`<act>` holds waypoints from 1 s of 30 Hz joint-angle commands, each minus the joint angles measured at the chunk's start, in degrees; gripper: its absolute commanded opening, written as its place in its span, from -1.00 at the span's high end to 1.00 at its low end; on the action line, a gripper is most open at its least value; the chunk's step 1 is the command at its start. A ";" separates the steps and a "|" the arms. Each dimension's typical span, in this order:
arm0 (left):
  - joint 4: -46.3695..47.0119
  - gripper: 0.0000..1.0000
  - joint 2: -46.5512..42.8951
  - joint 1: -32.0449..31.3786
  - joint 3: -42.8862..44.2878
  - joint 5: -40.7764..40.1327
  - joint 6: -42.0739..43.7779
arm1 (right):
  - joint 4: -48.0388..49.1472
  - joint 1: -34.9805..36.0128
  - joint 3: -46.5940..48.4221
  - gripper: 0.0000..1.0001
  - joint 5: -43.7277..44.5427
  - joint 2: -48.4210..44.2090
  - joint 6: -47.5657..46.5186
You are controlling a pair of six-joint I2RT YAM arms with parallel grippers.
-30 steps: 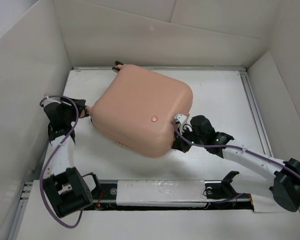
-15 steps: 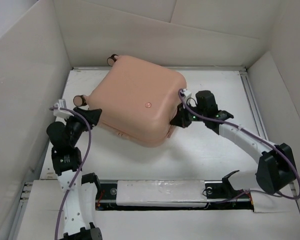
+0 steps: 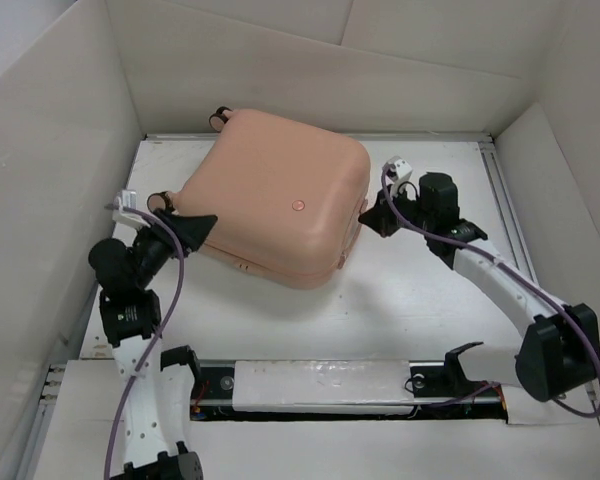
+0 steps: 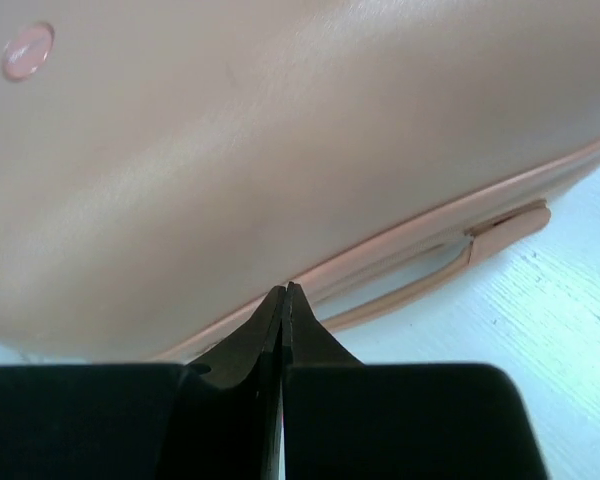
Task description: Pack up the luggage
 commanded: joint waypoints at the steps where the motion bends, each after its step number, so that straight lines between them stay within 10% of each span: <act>1: 14.75 -0.13 4.61 0.20 9.47 2.50 -7.60 | 2.41 1.32 -4.60 0.94 3.86 -5.75 -2.41; 6: 15.74 -0.28 22.96 0.20 25.86 -0.14 -7.61 | 2.41 1.85 -6.82 0.36 8.26 -11.38 0.92; 12: -22.58 -0.28 50.32 -49.72 77.20 -57.67 12.44 | -2.31 2.38 -7.34 0.16 12.74 -16.57 1.99; 16: 0.77 -0.09 33.67 -57.00 50.19 -52.00 6.82 | -4.52 2.38 -8.93 0.11 13.80 -22.18 0.85; 23: 6.78 0.13 4.76 -74.48 4.21 -66.56 -2.06 | -4.01 4.12 -16.13 0.45 10.46 -26.49 0.84; 30: 2.99 0.19 -2.40 -78.28 -12.21 -70.72 -11.47 | 0.82 8.18 -21.31 0.86 12.13 -29.76 2.07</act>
